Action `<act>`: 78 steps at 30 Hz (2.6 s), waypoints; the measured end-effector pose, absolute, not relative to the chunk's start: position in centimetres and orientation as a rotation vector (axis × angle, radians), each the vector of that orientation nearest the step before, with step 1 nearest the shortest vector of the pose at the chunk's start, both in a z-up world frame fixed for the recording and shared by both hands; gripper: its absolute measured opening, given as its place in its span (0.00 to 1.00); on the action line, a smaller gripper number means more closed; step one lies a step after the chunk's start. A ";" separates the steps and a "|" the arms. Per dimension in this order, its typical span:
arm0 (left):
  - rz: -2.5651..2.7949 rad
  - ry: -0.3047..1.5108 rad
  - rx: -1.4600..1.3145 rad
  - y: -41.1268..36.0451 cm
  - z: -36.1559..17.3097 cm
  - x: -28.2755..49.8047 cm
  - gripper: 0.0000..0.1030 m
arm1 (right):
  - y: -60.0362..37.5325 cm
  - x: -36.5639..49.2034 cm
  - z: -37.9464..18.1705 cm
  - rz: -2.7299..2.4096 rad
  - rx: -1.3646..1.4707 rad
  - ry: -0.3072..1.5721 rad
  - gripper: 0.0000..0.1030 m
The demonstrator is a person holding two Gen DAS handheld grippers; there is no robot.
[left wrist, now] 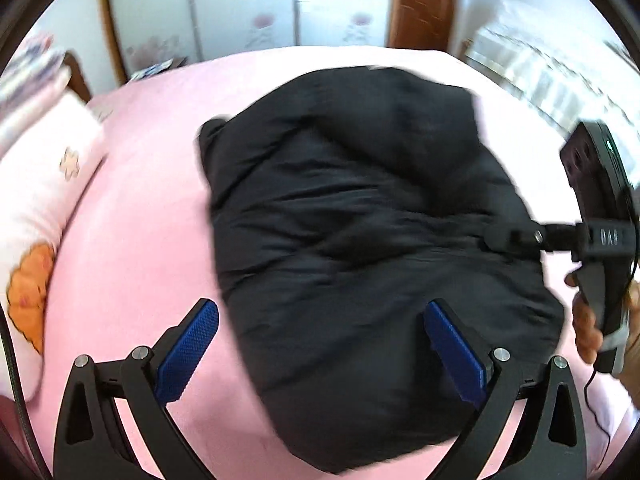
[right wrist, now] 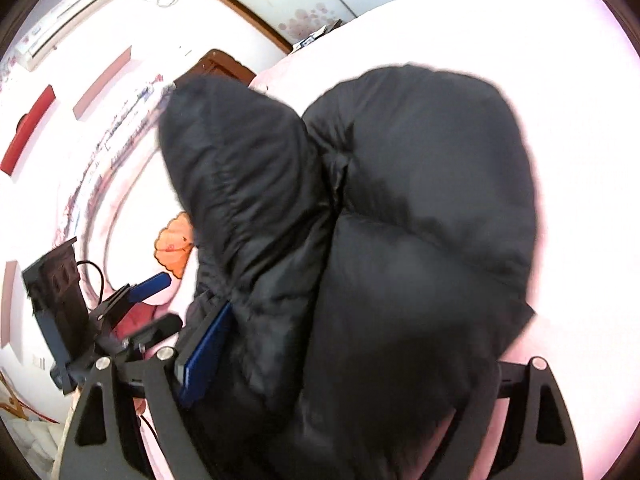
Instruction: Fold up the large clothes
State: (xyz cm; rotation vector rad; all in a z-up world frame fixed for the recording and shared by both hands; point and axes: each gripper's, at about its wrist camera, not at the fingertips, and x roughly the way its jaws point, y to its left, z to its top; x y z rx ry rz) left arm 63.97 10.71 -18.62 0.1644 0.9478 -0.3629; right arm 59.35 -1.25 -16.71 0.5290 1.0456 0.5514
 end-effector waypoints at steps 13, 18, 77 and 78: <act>-0.452 0.873 0.207 3.5 -9.1 50.0 0.99 | -11.7 45.6 -10.3 0.532 0.443 1.018 0.85; -0.426 0.830 0.232 -0.9 -6.9 43.4 0.99 | -15.9 40.7 -6.0 0.473 0.367 0.945 0.85; -0.123 0.715 0.015 -11.7 -0.1 5.2 0.99 | -27.2 4.6 0.5 -0.033 0.060 0.716 0.85; -0.124 0.717 0.015 -11.7 0.0 5.2 0.99 | -27.1 4.5 0.6 -0.036 0.055 0.712 0.85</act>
